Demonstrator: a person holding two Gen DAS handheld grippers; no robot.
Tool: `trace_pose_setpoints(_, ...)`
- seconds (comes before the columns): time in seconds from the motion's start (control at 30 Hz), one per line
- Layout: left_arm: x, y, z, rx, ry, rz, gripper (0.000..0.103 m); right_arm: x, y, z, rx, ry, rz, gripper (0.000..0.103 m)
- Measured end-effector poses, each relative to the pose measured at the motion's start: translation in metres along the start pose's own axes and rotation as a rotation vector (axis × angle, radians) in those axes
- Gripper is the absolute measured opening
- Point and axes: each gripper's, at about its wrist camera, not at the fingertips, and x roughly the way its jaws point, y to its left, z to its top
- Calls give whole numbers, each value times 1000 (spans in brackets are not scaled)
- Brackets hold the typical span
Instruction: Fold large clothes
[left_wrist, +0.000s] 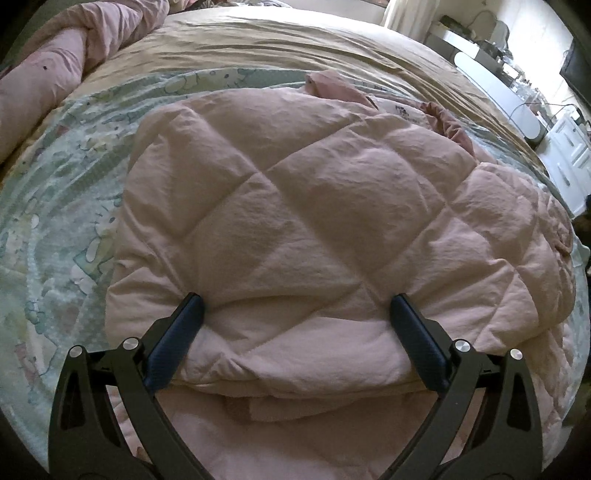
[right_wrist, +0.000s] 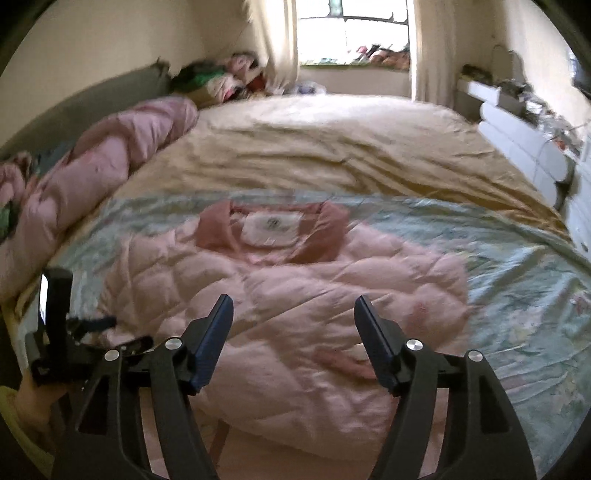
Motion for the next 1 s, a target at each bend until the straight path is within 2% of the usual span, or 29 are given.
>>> trace_pose_setpoints(0.2, 0, 0, -1, 0, -3, -1, 95, 49, 30, -7, -51, 150, 14, 67)
trace_pose_setpoints(0.43, 1, 0, -1, 5, -10, -1, 95, 89, 33, -24, -56, 234, -35, 70)
trace_pose_setpoints(0.7, 5, -2, 0, 16, -15, 11, 95, 104, 32, -36, -51, 221, -58, 73)
trace_pose_setpoints(0.83, 2, -4, 0, 21, -19, 22, 95, 91, 28, -33, -41, 204, -20, 74)
trace_pose_setpoints(0.9, -1, -3, 1, 11, -21, 15, 95, 78, 23, -32, -16, 179, 12, 80)
trace_pose_setpoints(1.0, -6, -3, 1, 6, -22, 13, 94, 61, 19, -32, 14, 142, 11, 88)
